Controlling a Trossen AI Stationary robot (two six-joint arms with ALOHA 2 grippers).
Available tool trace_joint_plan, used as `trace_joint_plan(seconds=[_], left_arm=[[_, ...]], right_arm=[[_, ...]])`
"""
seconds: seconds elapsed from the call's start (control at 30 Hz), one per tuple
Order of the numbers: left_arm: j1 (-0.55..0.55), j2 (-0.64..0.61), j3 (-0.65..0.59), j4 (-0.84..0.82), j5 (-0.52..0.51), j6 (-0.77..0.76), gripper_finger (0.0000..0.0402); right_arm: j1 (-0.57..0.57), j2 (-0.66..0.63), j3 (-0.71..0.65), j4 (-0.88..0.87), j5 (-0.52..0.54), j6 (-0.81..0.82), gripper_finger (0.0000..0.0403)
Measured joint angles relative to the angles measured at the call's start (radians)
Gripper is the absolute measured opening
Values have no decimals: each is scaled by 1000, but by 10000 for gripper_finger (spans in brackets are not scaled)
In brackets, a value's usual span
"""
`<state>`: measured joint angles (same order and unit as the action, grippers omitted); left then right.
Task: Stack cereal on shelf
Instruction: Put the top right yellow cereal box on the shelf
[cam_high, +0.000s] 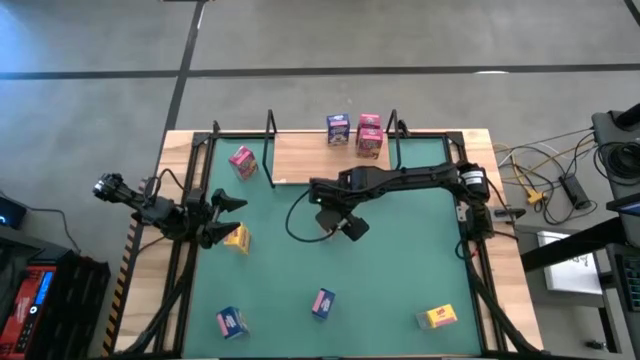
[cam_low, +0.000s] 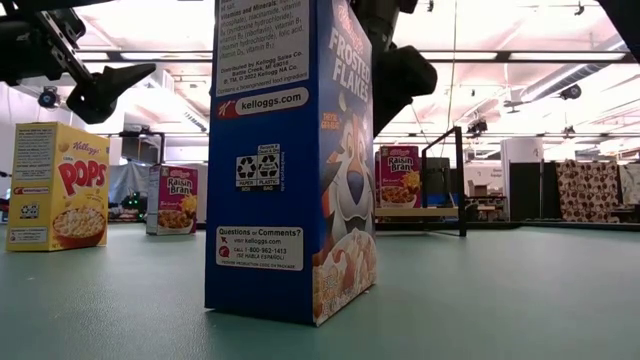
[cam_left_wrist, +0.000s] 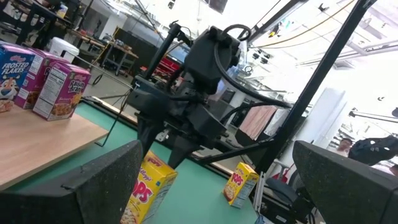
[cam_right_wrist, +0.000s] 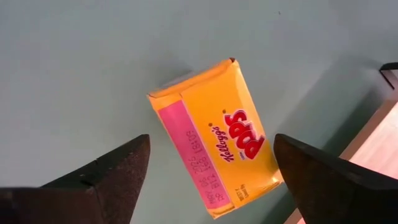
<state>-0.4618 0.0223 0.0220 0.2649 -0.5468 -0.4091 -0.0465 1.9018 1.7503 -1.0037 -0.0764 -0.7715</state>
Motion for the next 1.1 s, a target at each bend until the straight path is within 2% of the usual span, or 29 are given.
trace_joint_plan(seconds=[0.17,0.57,0.83,1.1], left_arm=[[0,0,0,0,0,0,398],[0,0,0,0,0,0,398],[0,0,0,0,0,0,398],[0,0,0,0,0,0,398]], right_arm=[[-6,0,-1,8,-1,0,305],[-9,0,-17,30,-2,25,210],[-13,0,-7,69,1,98,192],[-29,0,-5,79,108,109,192]])
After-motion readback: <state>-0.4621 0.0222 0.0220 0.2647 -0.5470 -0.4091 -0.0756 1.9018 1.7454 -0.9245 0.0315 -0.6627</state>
